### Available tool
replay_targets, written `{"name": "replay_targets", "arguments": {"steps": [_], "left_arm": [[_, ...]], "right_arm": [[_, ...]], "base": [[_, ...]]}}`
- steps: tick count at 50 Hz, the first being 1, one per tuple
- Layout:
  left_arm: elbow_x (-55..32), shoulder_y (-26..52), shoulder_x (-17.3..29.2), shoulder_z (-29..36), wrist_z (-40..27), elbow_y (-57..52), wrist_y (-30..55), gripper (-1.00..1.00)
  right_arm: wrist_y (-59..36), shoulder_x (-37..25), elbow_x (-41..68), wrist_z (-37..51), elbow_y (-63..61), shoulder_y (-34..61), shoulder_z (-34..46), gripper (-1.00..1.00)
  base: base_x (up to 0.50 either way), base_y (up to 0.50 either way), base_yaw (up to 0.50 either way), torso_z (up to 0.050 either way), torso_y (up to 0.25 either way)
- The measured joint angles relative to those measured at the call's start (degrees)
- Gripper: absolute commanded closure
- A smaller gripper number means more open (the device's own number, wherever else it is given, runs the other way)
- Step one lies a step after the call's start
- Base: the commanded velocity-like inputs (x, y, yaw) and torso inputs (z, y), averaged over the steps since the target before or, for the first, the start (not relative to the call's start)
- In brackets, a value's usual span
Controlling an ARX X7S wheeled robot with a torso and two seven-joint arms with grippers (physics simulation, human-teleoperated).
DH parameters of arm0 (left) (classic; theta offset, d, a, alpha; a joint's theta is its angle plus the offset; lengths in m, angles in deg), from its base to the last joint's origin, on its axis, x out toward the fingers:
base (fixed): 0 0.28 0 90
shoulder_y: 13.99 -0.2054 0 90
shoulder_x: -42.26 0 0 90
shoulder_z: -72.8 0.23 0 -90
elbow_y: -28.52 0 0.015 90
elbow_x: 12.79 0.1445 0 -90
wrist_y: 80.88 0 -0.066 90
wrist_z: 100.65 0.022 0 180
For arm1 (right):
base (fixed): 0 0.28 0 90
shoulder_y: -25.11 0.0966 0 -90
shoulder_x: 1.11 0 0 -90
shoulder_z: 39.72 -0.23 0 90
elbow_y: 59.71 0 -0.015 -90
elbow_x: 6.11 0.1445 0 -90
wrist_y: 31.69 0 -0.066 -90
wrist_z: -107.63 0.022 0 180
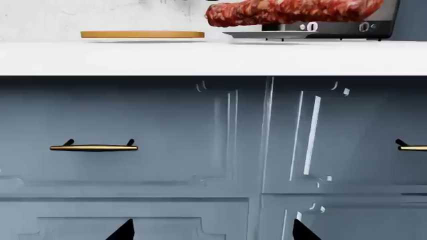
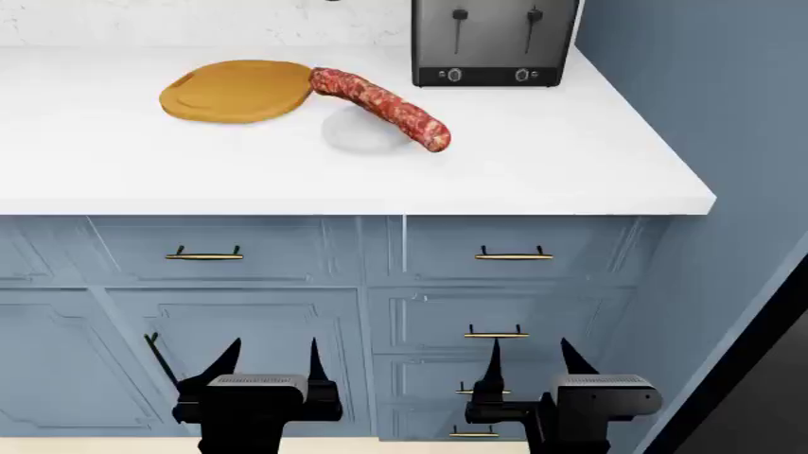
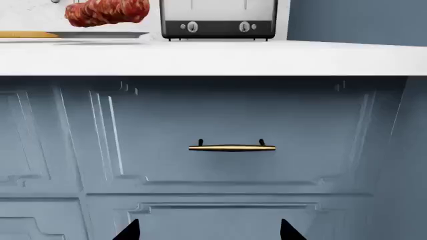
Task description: Pick the salami from the plate and place it on the cutting board. Then pick the condiment bottle from the cabinet and place it next to the cutting board.
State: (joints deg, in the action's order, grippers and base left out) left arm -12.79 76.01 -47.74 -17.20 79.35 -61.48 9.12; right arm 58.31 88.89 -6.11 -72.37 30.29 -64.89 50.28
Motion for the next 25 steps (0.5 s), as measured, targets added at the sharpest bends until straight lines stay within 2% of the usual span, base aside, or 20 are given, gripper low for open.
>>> {"name": "replay_targets", "arguments": {"steps": [4,11,16,23,25], "left_arm": [[-0.58,-0.49,0.37,0.16,-0.38,-0.69,-0.06,-1.0],[-3.46,-2.74,1.69,0.45,-0.18,-5.38,0.21,-1.0],[-7.18,-0.95,2.78,0.24,-0.92,-14.54,6.31,-1.0],[-12.85,7.7,4.38,-1.2,-3.96,-28.23,17.98,-1.0],[-13.84,9.48,4.8,-1.06,-4.57,-31.12,20.38,-1.0]], "right_arm": [[-0.02,-0.32,0.43,0.25,-0.19,0.02,0.6,-1.0],[-2.17,-1.37,2.81,0.41,-4.38,-0.55,1.89,-1.0],[-10.7,-2.84,5.36,1.53,-15.8,1.01,1.97,-1.0],[-26.31,-4.42,9.19,3.81,-31.74,9.31,1.8,-1.0],[-29.79,-4.9,9.97,4.37,-35.16,11.17,1.69,-1.0]], "base": [[0.0,0.0,0.0,0.006,0.0],[0.0,0.0,0.0,0.05,0.0],[0.0,0.0,0.0,0.05,0.0],[0.0,0.0,0.0,0.05,0.0],[0.0,0.48,0.0,0.041,0.0]]}}
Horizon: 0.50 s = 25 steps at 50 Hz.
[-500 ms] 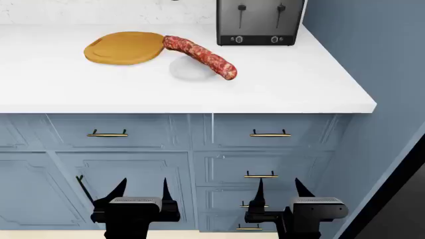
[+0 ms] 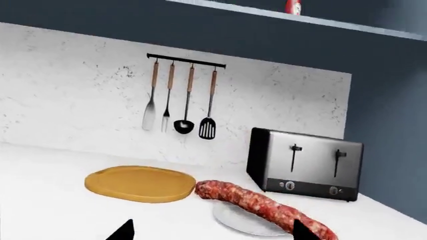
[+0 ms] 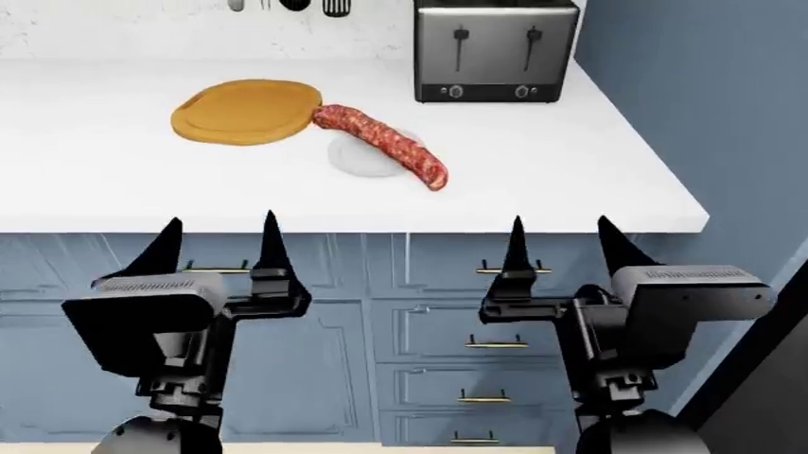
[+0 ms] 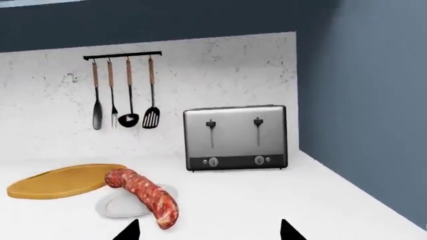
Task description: Pick the salami from the plate and place it on the cutting board. Then pick the condiment bottle from the cabinet and place it next to the cutting board.
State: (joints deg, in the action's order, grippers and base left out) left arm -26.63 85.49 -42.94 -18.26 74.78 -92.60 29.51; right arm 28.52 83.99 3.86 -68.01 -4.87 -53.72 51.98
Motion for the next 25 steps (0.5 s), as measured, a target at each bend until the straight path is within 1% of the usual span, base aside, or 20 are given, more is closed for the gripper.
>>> {"name": "replay_targets", "arguments": {"steps": [5,10,18,25], "left_arm": [[-1.31,3.16,1.27,0.44,-1.72,-6.29,5.2,-1.0],[-1.31,5.13,2.61,1.35,-3.17,-10.9,8.62,-1.0],[-0.03,7.27,4.1,2.66,-5.52,-14.63,12.04,-1.0],[1.31,8.34,5.02,3.63,-7.17,-16.12,13.6,-1.0]], "right_arm": [[-6.82,-0.58,1.82,1.41,-7.04,3.24,-0.21,-1.0],[-11.16,-1.03,3.09,2.49,-11.6,5.24,-0.21,-1.0],[-14.46,-1.79,4.0,3.72,-15.55,6.88,0.43,-1.0],[-16.02,-2.69,3.83,4.8,-17.54,7.72,1.62,-1.0]], "base": [[0.07,0.5,0.0,0.0,0.0],[0.14,0.5,0.0,0.0,0.0],[0.18,0.5,0.0,0.0,0.0],[0.34,0.44,0.0,0.0,0.0]]}}
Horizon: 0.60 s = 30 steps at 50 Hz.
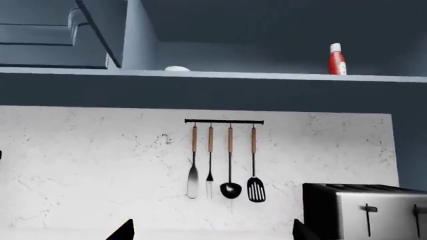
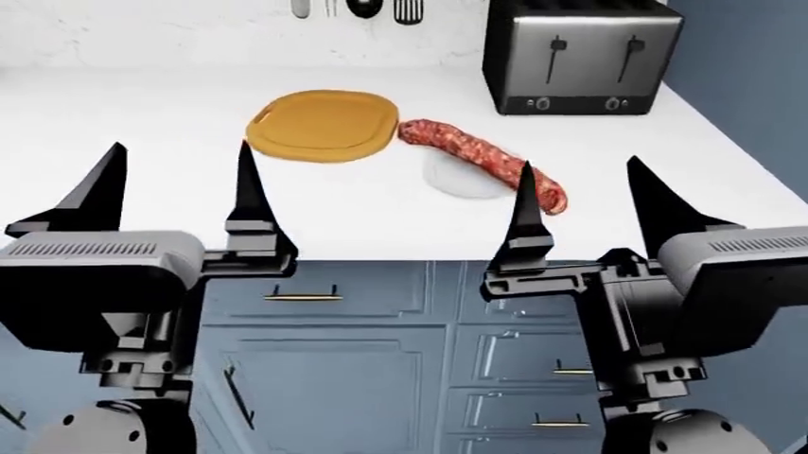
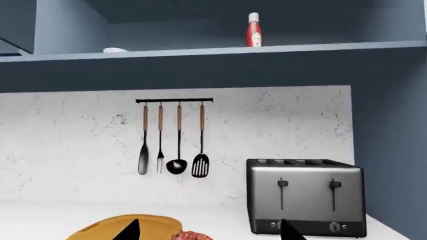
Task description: Pick the salami from the plate and place it on the cutting board. Then pick the condiment bottle from the cabinet and place it next to the cutting board.
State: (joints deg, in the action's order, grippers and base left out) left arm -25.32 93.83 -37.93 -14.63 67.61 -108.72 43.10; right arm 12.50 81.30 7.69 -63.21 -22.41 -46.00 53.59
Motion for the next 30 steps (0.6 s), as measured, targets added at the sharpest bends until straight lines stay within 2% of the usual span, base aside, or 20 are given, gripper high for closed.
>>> {"name": "replay_targets", "arguments": {"steps": [6,23,30], "left_arm": [[0.77,0.52,0.58,0.75,-0.96,-0.59,0.86,-1.0],[0.96,0.97,1.56,1.79,-2.1,-1.05,1.77,-1.0],[0.68,1.01,1.78,1.99,-2.34,-1.07,1.78,-1.0]], "right_arm": [[-0.95,-0.7,-0.26,0.84,-1.06,0.5,0.8,-1.0],[0.04,-2.45,-0.28,1.5,-2.08,0.35,2.56,-1.0],[0.23,-2.95,-0.39,2.02,-2.17,0.35,2.94,-1.0]], "base": [[0.37,0.41,0.0,0.0,0.0],[0.5,0.04,0.0,0.0,0.0],[0.5,0.17,0.0,0.0,0.0]]}}
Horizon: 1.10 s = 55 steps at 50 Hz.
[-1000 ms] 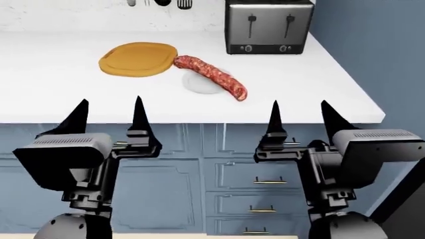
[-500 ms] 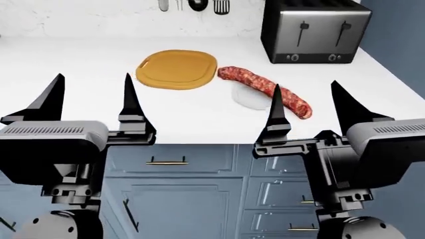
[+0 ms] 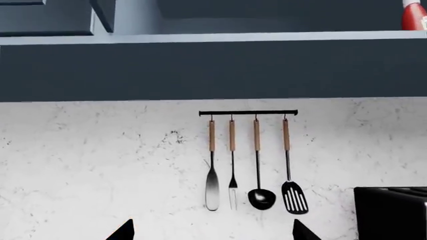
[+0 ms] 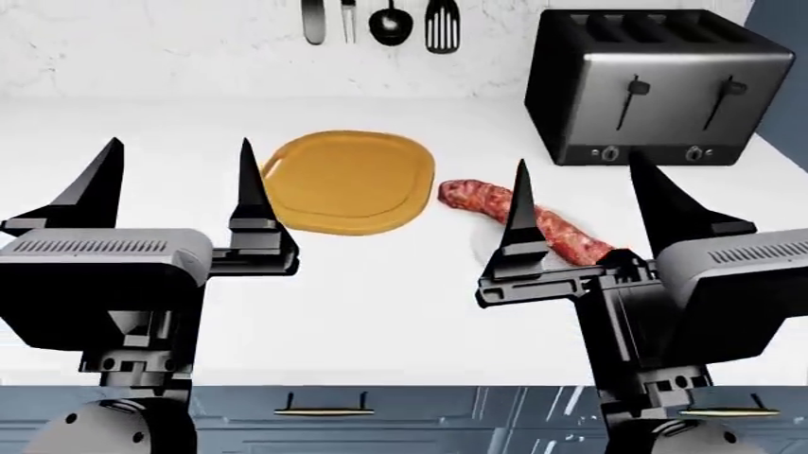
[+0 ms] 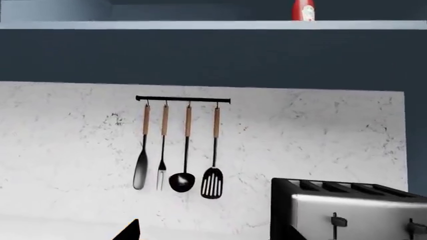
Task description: Pick the salami from the plate and place it on the cutting board. Then pick the condiment bottle from the cabinet and place it next to the cutting board.
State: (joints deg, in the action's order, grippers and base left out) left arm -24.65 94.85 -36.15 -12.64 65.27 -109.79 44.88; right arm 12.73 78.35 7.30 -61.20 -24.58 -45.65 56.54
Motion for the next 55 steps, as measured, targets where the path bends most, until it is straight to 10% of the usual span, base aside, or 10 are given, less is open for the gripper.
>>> {"name": "replay_targets", "arguments": {"steps": [15,24,36,55], "left_arm": [[-0.77,0.15,0.46,0.08,-0.42,0.05,0.08,-1.0],[-1.52,0.22,0.67,0.03,-0.63,-0.4,0.41,-1.0],[-2.22,0.18,1.01,0.21,-0.77,-0.61,0.19,-1.0],[-3.52,0.45,1.79,-0.41,-1.3,-1.52,0.63,-1.0]], "right_arm": [[-1.91,0.0,3.43,0.15,-0.36,0.86,-1.76,-1.0],[-24.22,-5.04,36.27,18.08,5.6,21.5,-9.02,-1.0],[-35.35,-20.12,89.9,47.89,28.03,56.36,7.45,-1.0],[-40.2,-40.32,106.73,35.56,42.61,82.43,31.23,-1.0]], "base": [[0.43,0.13,0.0,0.0,0.001],[0.0,0.0,0.0,0.0,0.0],[0.0,0.0,0.0,0.0,0.0],[0.0,0.0,0.0,0.0,0.0]]}}
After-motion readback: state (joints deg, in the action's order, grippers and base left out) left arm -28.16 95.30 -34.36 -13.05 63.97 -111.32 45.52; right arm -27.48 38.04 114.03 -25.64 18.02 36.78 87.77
